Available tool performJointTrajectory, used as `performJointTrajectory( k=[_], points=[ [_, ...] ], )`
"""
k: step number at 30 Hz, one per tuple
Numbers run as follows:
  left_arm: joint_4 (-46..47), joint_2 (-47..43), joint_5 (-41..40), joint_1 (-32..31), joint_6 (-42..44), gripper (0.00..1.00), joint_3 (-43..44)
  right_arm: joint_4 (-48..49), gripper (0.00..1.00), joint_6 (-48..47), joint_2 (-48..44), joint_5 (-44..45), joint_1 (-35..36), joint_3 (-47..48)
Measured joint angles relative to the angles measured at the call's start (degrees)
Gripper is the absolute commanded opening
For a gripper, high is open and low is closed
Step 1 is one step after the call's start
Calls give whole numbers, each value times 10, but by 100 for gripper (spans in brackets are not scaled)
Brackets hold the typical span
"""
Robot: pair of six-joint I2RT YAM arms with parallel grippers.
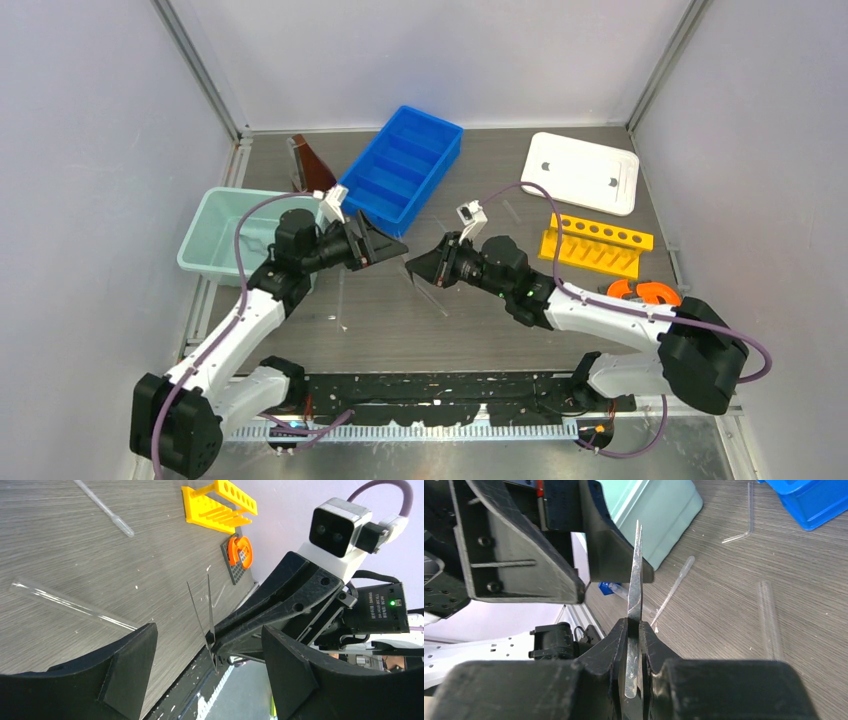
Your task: Organize the chemistry lab equipment
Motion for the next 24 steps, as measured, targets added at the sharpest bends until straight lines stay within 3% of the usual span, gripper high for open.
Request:
performJointTrajectory(
  k=[5,13,22,24],
  points=[
    [27,37,-5,-34,-6,64,0,5,11,5,-5,0,4,-2],
    [18,56,-45,-68,6,36,10,-3,12,5,-9,5,7,-5],
    [-22,58,-87,-81,32,1,27,-28,21,-5,-8,19,8,-7],
    [-25,62,-91,-84,36,0,29,-30,25,-6,-5,20,8,-7]
  ],
)
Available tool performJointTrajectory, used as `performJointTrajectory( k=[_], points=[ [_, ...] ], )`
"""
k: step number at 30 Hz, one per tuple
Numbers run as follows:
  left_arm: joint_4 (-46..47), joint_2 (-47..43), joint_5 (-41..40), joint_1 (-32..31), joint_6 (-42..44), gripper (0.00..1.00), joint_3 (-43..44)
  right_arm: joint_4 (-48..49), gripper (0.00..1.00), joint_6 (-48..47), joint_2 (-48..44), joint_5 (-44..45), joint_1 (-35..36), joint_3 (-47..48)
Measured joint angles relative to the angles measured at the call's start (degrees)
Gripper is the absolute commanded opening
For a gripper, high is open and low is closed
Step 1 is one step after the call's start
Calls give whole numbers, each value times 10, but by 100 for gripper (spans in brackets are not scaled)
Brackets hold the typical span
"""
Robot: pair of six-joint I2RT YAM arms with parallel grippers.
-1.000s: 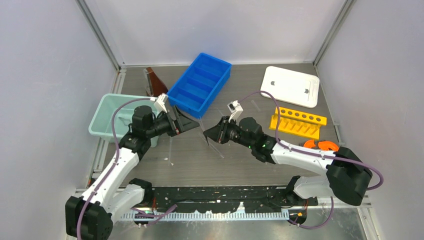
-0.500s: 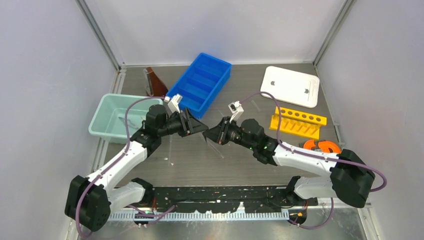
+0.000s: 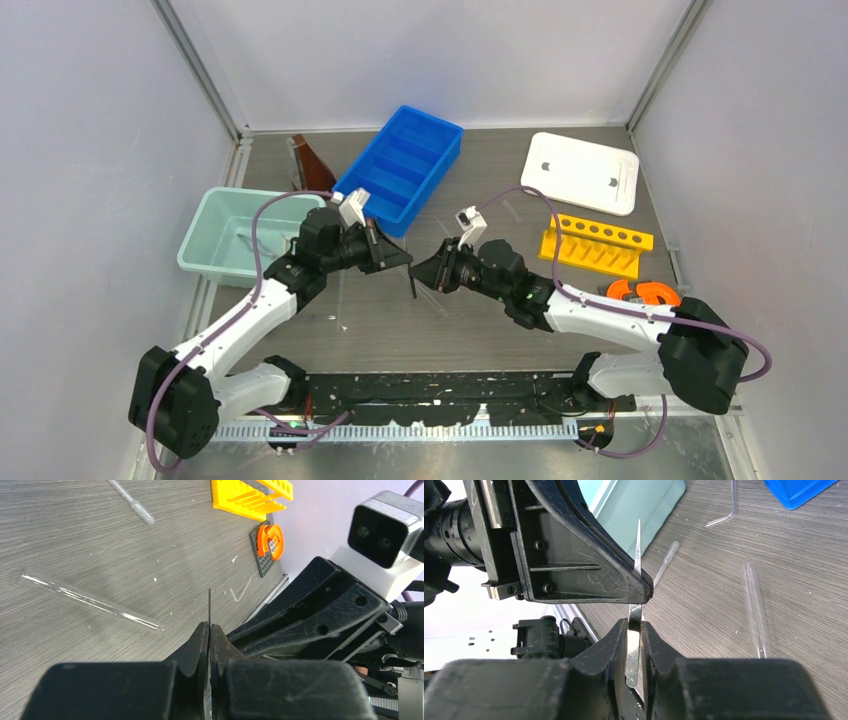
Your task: Organize the chemistry lab equipment
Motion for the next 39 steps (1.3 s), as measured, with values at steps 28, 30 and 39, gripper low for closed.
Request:
performJointTrajectory(
  k=[28,30,39],
  points=[
    [-294,-21,-308,0,187,0,206,-163,100,-62,-160,174,-2,-54],
    [-316,-31,-369,0,209,0,224,-173,100,-63,-161,180,-2,-57],
    [-296,-38,-634,29,306,0,238,-193,100,-63,-170,187,-2,-57]
  ],
)
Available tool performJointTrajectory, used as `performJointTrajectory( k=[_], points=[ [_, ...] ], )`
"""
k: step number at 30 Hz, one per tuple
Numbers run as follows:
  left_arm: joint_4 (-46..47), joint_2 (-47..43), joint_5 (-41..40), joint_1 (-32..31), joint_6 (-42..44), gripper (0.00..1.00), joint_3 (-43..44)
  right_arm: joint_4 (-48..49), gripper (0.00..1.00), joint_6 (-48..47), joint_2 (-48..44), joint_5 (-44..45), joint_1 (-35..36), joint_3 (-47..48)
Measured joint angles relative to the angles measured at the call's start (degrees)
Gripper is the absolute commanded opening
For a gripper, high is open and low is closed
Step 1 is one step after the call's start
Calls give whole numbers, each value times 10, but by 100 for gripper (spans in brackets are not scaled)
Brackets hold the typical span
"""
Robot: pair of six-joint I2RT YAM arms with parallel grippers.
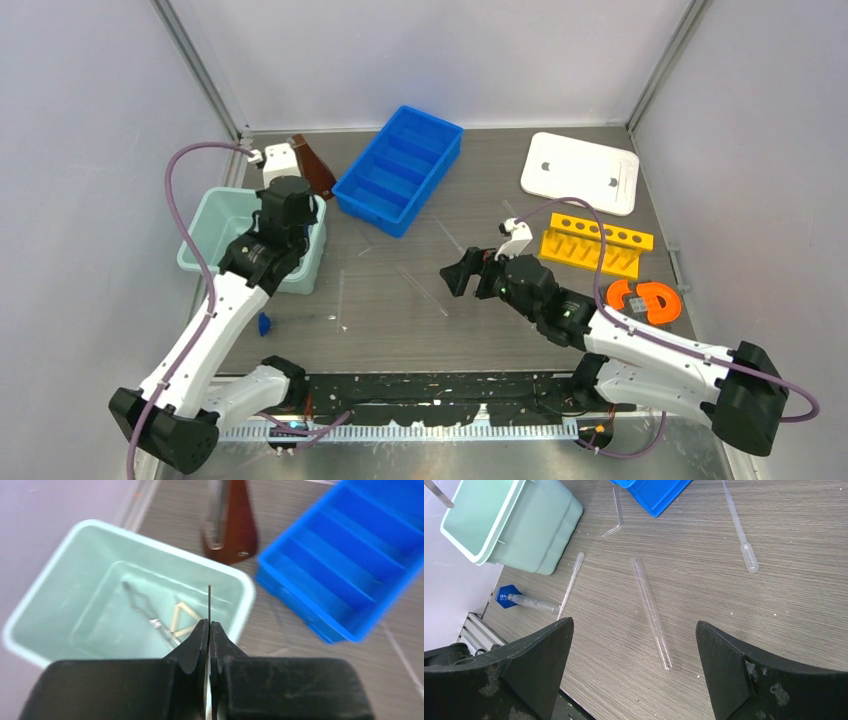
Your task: Organize the chemistry lab equipment
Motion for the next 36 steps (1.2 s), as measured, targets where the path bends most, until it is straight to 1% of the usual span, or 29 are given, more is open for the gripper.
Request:
performJointTrajectory(
  k=[3,7,10,13,14,18,21,23,29,30,36],
  points=[
    [38,-1,-63,31,17,0,-39,0,100,1,-11,0,0,-1],
    [62,5,-104,79,8,0,-79,-1,100,2,-19,2,0,-3],
    [77,15,-102,127,-16,0,-97,-9,100,2,-21,2,0,-4],
    [85,28,-78,169,-59,0,-119,-14,100,2,-22,3,0,-5],
    [84,35,-70,180,-72,2,-122,-16,100,2,-22,4,0,-5],
    [67,64,-56,205,-121,11,-123,-27,100,3,-26,8,0,-6],
    [45,77,-52,214,-159,21,-122,-35,100,3,-35,17,0,-7],
    [31,81,-49,217,-176,26,-122,-39,100,3,-40,25,0,-7],
    [-10,81,-44,222,-210,35,-102,-63,100,3,-55,44,0,-7],
    [-13,79,-43,222,-210,39,-98,-65,100,3,-56,46,0,-7],
    [-17,32,-12,223,-202,74,-91,-71,100,5,-54,53,0,-7]
  ],
)
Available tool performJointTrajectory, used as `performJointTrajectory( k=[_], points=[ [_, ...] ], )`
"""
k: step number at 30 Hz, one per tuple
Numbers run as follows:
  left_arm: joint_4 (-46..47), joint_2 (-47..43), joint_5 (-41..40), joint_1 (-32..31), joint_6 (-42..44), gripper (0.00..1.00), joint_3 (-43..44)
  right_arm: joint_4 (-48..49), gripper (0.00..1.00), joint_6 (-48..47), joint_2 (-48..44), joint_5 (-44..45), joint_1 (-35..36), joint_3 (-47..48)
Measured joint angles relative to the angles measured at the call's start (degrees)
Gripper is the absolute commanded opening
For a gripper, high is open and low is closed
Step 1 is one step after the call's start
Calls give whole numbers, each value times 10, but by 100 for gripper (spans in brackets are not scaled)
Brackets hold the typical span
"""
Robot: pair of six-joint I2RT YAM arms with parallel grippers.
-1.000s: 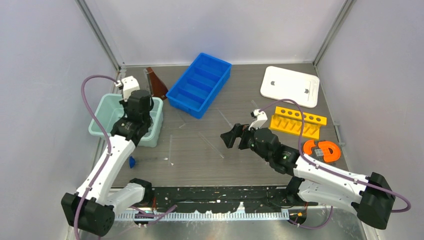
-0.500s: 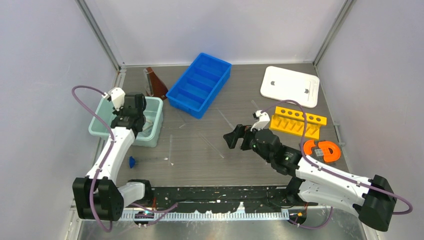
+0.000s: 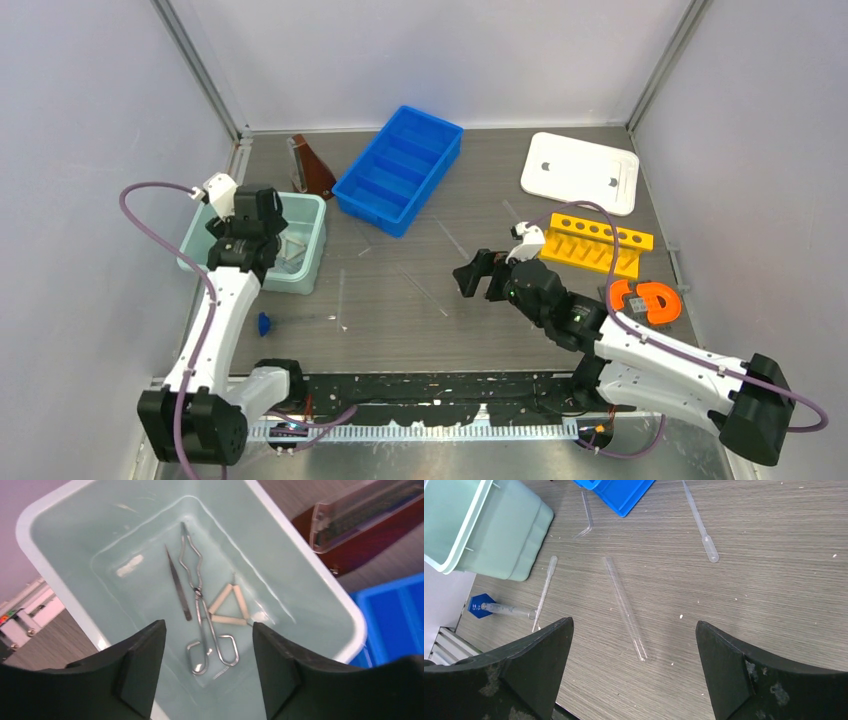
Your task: Organize the chemistry lab equipment
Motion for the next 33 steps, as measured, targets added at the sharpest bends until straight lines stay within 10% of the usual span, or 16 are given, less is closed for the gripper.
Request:
performJointTrajectory(
  k=[10,24,33],
  points=[
    [4,-101,169,0,60,100,0,-16,100,14,30,0,0,0],
    [31,-119,529,0,79,98,-26,-61,56,0,143,-57,0,49],
    [-5,-145,573,0,115,98,-54,-63,48,-20,331,-96,0,195]
  ],
)
